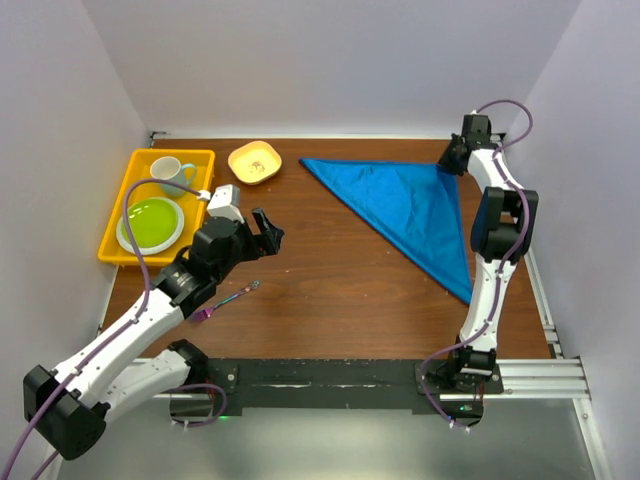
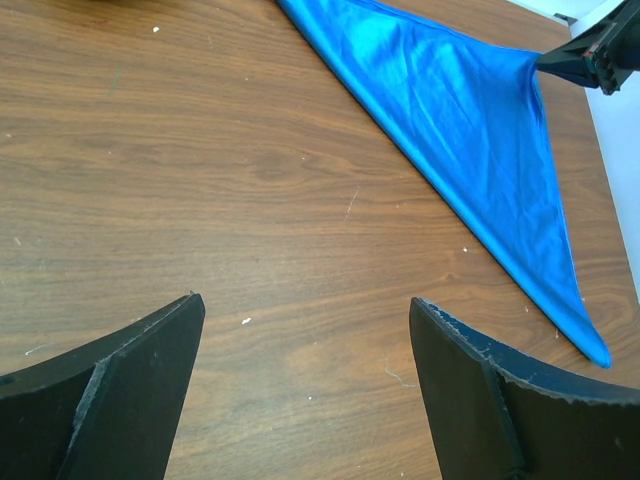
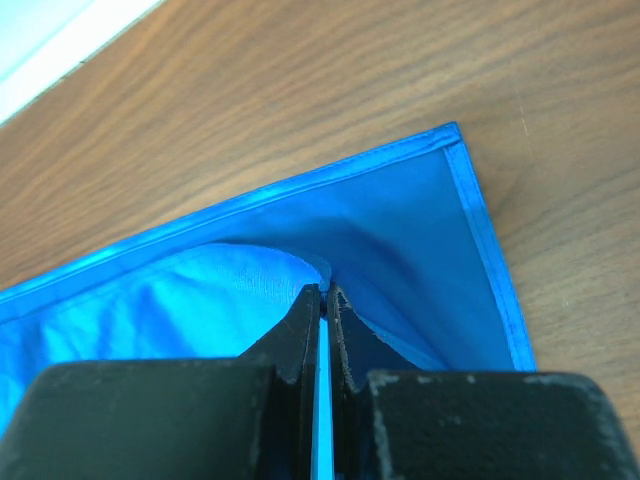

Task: Fold the napkin, place the utensils inside, and roll it up
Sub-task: Fold the napkin

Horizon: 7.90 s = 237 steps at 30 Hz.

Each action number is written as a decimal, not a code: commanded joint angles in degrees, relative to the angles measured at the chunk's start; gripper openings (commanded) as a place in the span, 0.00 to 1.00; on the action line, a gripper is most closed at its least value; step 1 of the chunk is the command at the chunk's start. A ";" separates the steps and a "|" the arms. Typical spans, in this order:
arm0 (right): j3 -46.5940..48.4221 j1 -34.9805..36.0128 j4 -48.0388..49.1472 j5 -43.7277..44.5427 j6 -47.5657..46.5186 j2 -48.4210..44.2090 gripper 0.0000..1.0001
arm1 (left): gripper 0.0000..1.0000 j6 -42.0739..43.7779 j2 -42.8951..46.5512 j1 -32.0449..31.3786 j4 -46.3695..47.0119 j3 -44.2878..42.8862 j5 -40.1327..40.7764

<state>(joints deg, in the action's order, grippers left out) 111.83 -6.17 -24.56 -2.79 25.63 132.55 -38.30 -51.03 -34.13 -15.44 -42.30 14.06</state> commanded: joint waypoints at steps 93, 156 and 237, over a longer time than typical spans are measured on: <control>-60.06 0.12 -15.62 12.38 3.19 -59.26 0.21 | 0.26 -8.99 -72.54 3.45 35.84 -48.21 -26.37; -68.50 -11.76 -19.65 13.60 14.80 -56.18 0.35 | 0.11 -8.37 -94.35 16.02 23.61 -78.64 -23.73; 26.51 0.10 -25.53 15.94 -4.18 8.52 0.80 | 0.52 4.65 -83.90 1.70 -0.89 -75.47 -36.92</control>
<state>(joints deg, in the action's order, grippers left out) 131.02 -7.86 -40.12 7.11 24.03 143.87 -33.85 -142.45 -32.64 -10.22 -114.30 -24.01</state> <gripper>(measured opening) 0.724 0.446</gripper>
